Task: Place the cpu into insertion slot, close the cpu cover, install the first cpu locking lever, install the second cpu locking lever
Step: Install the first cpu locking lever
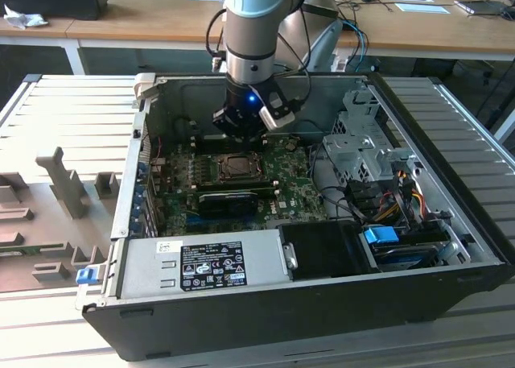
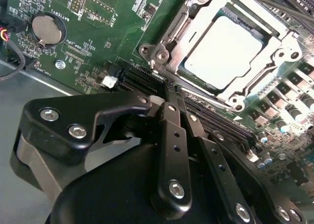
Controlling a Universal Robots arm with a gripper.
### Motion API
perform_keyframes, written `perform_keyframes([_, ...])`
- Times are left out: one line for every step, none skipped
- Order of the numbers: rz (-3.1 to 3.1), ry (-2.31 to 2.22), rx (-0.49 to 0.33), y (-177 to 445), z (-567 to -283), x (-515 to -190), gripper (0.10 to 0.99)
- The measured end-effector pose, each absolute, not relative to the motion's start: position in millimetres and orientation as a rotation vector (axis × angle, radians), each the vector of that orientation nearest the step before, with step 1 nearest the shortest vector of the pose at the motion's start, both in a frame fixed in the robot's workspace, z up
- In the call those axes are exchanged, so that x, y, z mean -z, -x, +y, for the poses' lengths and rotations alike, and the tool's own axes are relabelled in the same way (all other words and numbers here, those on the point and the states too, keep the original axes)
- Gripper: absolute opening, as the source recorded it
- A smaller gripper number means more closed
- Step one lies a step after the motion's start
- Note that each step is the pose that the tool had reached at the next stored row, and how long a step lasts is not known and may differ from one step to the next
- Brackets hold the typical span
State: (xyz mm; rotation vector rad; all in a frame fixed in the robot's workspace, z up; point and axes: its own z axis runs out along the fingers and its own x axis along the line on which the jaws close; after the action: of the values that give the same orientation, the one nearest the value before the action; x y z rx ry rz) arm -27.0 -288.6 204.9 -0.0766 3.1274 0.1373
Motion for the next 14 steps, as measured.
perform_keyframes([3.128, 0.077, -0.131, 26.7, -288.7, -204.7, 0.102])
perform_keyframes([3.128, 0.077, -0.126, 26.5, -288.7, -204.4, 0.102])
perform_keyframes([3.128, 0.077, -0.125, 26.5, -288.7, -204.1, 0.102])
perform_keyframes([3.128, 0.077, -0.124, 26.5, -288.7, -203.8, 0.102])
perform_keyframes([3.128, 0.077, -0.124, 26.4, -288.6, -202.8, 0.102])
perform_keyframes([3.128, 0.077, -0.124, 26.3, -288.6, -202.4, 0.102])
perform_keyframes([3.128, 0.077, -0.124, 26.3, -288.6, -201.9, 0.102])
perform_keyframes([3.128, 0.077, -0.123, 26.4, -288.7, -201.4, 0.102])
perform_keyframes([3.128, 0.077, -0.123, 26.4, -288.7, -201.1, 0.102])
perform_keyframes([3.128, 0.077, -0.123, 26.4, -288.8, -200.9, 0.102])
perform_keyframes([3.128, 0.077, -0.124, 26.4, -288.8, -200.9, 0.102])
perform_keyframes([3.128, 0.077, -0.125, 26.4, -288.7, -200.7, 0.102])
perform_keyframes([3.128, 0.077, -0.126, 26.3, -288.7, -200.8, 0.102])
perform_keyframes([3.128, 0.077, -0.127, 26.2, -288.6, -201.2, 0.102])
